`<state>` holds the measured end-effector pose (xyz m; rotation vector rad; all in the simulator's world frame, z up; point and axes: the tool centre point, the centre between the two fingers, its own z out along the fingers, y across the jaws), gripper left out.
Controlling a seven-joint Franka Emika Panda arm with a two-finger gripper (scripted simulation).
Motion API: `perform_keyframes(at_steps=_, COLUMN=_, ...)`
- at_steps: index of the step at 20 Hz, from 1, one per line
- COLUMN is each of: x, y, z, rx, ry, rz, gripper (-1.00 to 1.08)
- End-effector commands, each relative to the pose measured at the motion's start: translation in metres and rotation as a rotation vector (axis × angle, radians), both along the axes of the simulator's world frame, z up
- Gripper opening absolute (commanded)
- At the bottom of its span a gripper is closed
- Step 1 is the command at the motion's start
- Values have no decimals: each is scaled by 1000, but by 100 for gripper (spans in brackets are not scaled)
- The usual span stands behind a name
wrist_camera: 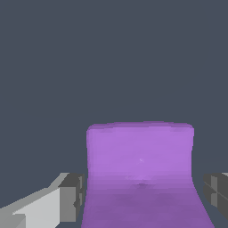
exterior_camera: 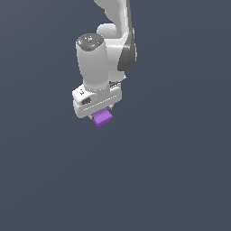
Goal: Pick up the object and move it to a goal position.
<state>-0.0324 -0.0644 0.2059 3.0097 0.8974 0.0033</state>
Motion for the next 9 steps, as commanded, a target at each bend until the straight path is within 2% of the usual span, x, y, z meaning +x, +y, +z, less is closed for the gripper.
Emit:
perform_keyframes(at_steps=1, x=-7, y=-2, z=10, rx=0, ry=1, rz=0, gripper=-100)
perform_keyframes(at_steps=9, x=-16, y=-6, z=23, rx=1, ry=2, rz=0, gripper=-100)
